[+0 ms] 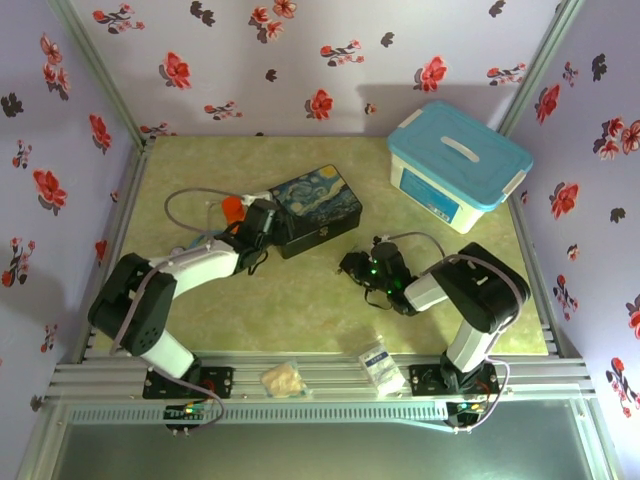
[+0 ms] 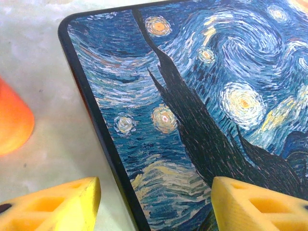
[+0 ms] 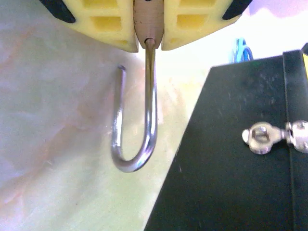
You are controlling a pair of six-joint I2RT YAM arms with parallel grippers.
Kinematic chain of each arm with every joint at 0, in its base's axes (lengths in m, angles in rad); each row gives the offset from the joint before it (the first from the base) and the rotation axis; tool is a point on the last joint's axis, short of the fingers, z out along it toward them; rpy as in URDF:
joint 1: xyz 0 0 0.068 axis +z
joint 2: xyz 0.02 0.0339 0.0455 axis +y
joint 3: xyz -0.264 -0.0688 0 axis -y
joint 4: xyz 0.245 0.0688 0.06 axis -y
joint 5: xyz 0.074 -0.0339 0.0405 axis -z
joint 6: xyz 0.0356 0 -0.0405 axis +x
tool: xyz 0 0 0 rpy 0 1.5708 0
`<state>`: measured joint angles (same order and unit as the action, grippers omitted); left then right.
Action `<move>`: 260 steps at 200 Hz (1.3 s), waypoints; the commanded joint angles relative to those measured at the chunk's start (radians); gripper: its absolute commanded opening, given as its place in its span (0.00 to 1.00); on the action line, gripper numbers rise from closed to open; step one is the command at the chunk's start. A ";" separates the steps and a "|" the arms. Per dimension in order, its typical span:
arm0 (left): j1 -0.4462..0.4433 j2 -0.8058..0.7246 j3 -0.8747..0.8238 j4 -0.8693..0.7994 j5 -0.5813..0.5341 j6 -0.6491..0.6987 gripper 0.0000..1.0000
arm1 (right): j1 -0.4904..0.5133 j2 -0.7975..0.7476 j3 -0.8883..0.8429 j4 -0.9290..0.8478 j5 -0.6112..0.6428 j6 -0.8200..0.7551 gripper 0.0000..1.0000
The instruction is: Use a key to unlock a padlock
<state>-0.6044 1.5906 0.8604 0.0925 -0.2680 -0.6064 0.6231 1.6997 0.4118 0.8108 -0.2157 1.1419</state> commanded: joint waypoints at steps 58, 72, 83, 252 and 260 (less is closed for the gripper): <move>0.069 0.054 0.116 -0.048 0.039 0.099 0.66 | -0.171 -0.188 0.051 -0.779 -0.215 -0.332 0.06; 0.069 0.027 0.125 -0.050 0.042 0.103 0.66 | -0.209 -0.214 0.055 -0.848 -0.229 -0.368 0.11; 0.069 0.004 0.134 -0.057 0.046 0.108 0.66 | -0.236 -0.230 0.069 -0.913 -0.243 -0.409 0.15; 0.075 -0.582 -0.037 -0.314 0.091 0.214 0.99 | -0.310 -0.425 0.358 -1.386 0.130 -0.706 0.53; 0.079 -0.624 -0.080 -0.321 0.023 0.224 1.00 | -0.308 -0.469 0.353 -1.365 0.201 -0.721 0.63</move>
<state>-0.5385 1.0546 0.8734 -0.1287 -0.1287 -0.4511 0.3141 1.3216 0.7303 -0.5175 -0.1913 0.4923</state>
